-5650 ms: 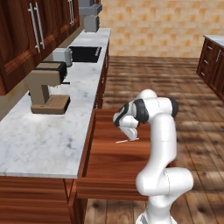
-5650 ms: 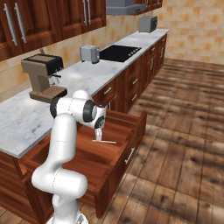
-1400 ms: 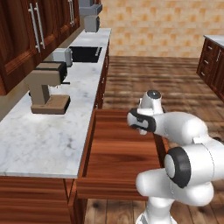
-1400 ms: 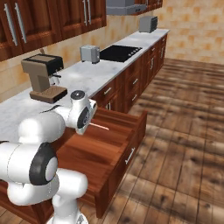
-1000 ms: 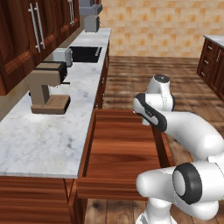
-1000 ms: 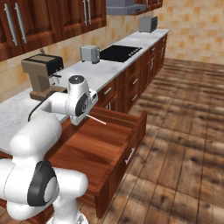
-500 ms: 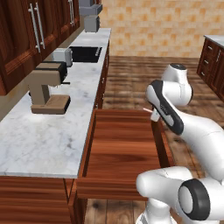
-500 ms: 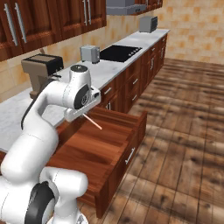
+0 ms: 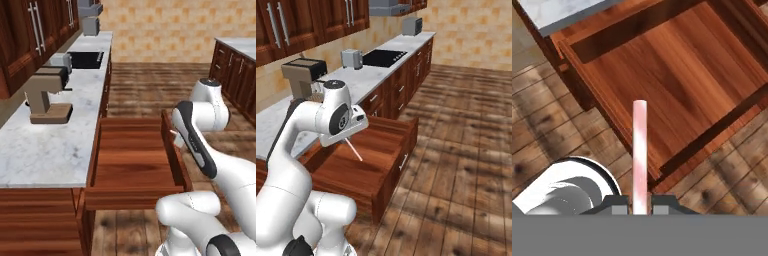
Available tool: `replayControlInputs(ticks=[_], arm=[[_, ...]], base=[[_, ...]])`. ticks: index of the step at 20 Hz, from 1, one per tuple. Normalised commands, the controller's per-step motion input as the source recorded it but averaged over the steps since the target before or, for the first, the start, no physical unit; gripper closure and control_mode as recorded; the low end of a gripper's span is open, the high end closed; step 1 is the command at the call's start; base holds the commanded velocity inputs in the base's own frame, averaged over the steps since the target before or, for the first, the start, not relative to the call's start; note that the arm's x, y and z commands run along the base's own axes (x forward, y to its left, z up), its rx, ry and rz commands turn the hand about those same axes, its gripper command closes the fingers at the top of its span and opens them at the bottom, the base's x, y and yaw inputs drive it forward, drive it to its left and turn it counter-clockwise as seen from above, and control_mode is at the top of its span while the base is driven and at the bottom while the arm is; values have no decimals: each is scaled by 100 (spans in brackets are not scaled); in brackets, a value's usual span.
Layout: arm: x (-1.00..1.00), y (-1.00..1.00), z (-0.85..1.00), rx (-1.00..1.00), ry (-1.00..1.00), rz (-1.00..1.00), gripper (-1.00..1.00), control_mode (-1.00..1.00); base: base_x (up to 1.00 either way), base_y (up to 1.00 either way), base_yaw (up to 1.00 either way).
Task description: Take a straw from the drawer in front and place it inside the glass cup on the dining counter.
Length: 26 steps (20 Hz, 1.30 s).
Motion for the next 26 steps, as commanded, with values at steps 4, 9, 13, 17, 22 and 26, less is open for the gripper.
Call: replayControlInputs(ticks=[4, 9, 13, 17, 22, 26], arm=[[0, 0, 0, 0, 0, 0, 100, 100], [0, 0, 0, 0, 0, 0, 100, 100], [0, 0, 0, 0, 0, 0, 100, 100], [0, 0, 0, 0, 0, 0, 100, 100], [0, 0, 0, 0, 0, 0, 100, 100], [0, 0, 0, 0, 0, 0, 100, 100]], base=[[-88, -32, -29], [-17, -86, -9], [-2, -100, -4], [0, -100, -11], [-2, -100, -27], [-12, -84, -59]])
